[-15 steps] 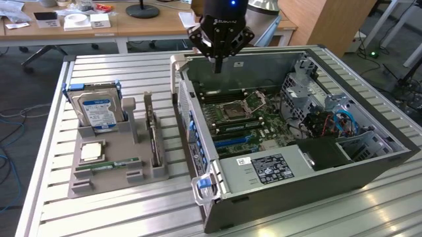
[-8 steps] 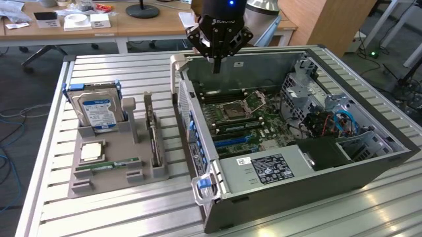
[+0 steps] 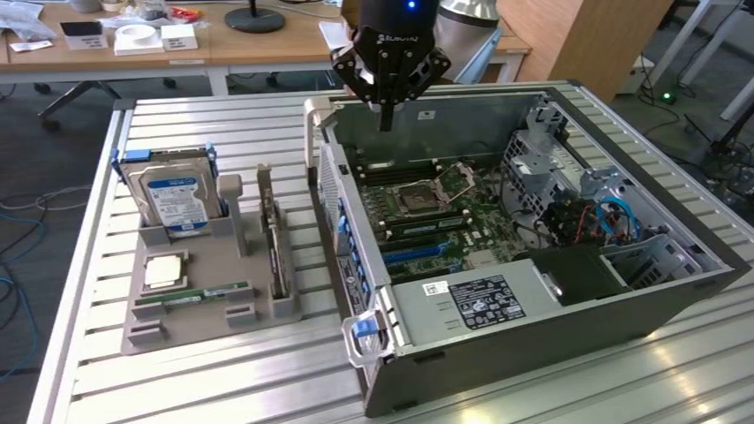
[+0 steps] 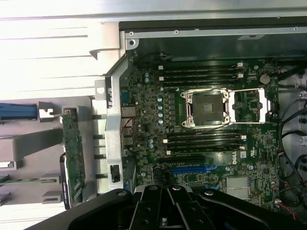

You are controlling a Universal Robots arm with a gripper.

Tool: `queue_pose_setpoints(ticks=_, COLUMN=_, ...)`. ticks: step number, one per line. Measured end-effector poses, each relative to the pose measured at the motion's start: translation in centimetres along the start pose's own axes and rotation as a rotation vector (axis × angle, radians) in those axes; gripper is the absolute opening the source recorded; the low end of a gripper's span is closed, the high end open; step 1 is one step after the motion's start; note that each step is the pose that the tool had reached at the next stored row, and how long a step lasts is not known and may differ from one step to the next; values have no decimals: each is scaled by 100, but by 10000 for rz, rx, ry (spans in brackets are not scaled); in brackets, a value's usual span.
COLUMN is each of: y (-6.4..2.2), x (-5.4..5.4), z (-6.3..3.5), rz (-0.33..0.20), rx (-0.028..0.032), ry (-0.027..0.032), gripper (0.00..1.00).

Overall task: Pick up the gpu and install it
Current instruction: 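Reach for the gpu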

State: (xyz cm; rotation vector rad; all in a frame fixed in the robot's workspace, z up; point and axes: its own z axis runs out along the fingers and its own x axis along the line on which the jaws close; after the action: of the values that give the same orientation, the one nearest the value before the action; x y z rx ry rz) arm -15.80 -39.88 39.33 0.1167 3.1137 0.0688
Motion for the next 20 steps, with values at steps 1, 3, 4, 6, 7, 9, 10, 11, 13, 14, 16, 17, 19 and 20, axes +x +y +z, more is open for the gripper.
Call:
queue_pose_setpoints(ticks=1, y=0, x=2, z=0, rz=-1, rx=-1, ry=-1, gripper=11)
queue_pose_setpoints(ticks=3, y=0, x=3, z=0, rz=-1, rx=0, ry=1, gripper=11)
queue_pose_setpoints(ticks=4, y=0, x=3, z=0, rz=-1, rx=0, ry=0, gripper=11)
queue_pose_setpoints(ticks=6, y=0, x=3, z=0, rz=0, rx=0, ry=0, gripper=11)
queue_pose_setpoints(ticks=7, y=0, x=0, z=0, rz=0, rx=0, ry=0, gripper=11)
queue_pose_setpoints(ticks=9, y=1, x=-9, z=1, rz=-1, rx=-1, ry=0, gripper=11)
queue_pose_setpoints(ticks=10, y=1, x=-13, z=2, rz=-1, rx=0, ry=0, gripper=11)
queue_pose_setpoints(ticks=11, y=1, x=-13, z=2, rz=1, rx=0, ry=0, gripper=11)
queue_pose_setpoints(ticks=13, y=1, x=-14, z=3, rz=1, rx=0, ry=0, gripper=11)
queue_pose_setpoints(ticks=14, y=0, x=-8, z=4, rz=0, rx=0, ry=0, gripper=11)
queue_pose_setpoints(ticks=16, y=-2, x=22, z=4, rz=-2, rx=-1, ry=0, gripper=11)
queue_pose_setpoints(ticks=17, y=-3, x=42, z=4, rz=-1, rx=0, ry=-1, gripper=11)
queue_pose_setpoints(ticks=19, y=-6, x=81, z=3, rz=-1, rx=0, ry=0, gripper=11)
queue_pose_setpoints(ticks=20, y=-8, x=102, z=3, rz=-1, rx=0, ry=0, gripper=11)
